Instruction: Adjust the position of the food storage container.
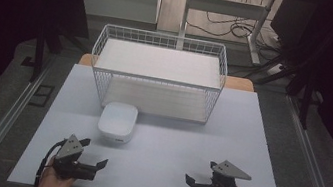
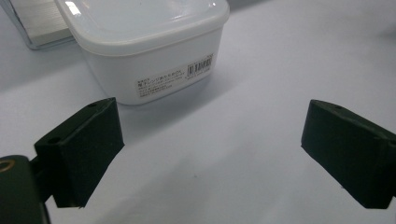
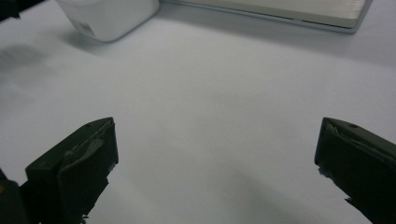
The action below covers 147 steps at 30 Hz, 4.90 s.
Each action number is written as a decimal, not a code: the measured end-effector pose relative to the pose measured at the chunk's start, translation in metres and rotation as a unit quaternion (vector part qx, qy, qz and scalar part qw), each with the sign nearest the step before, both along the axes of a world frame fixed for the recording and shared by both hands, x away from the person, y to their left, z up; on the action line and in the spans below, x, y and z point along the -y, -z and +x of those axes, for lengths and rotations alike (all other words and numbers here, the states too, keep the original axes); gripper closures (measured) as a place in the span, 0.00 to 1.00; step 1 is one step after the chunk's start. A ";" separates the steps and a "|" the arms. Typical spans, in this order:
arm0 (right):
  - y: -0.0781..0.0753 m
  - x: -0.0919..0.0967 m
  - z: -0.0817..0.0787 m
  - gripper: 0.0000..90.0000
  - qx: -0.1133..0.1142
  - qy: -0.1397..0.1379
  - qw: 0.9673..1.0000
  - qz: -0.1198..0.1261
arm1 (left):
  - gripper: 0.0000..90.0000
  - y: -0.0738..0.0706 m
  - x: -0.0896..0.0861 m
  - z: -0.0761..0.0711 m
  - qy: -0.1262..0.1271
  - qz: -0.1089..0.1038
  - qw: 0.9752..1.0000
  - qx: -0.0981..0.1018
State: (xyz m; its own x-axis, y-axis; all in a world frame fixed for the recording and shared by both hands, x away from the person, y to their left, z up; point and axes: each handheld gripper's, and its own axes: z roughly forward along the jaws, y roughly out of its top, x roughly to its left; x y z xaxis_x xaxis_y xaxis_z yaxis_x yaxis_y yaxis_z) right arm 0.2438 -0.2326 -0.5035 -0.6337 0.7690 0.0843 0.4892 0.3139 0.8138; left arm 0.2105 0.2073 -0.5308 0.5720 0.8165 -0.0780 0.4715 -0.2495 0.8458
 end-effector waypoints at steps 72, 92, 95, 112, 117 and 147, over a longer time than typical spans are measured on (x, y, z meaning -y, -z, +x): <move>-0.010 0.006 0.012 0.27 0.000 -0.004 1.000 -0.012 | 1.00 0.002 -0.011 0.154 -0.016 0.010 0.999 -0.041; -0.012 0.003 0.030 0.42 -0.025 -0.018 0.999 -0.012 | 1.00 -0.007 0.021 0.115 0.063 0.003 0.997 -0.049; -0.012 -0.004 0.036 0.48 -0.034 -0.030 0.999 -0.021 | 1.00 -0.008 0.028 0.108 0.068 -0.005 0.997 -0.047; -0.012 -0.040 0.062 0.70 -0.050 -0.079 0.994 -0.054 | 1.00 -0.008 0.061 0.084 0.092 -0.008 0.994 -0.055; -0.008 -0.052 0.081 0.86 -0.042 -0.062 0.995 -0.061 | 1.00 -0.006 0.070 0.098 0.068 0.004 0.997 -0.047; -0.005 -0.071 0.077 0.99 -0.038 -0.070 0.994 -0.078 | 1.00 -0.009 0.076 0.078 0.067 0.007 0.996 -0.061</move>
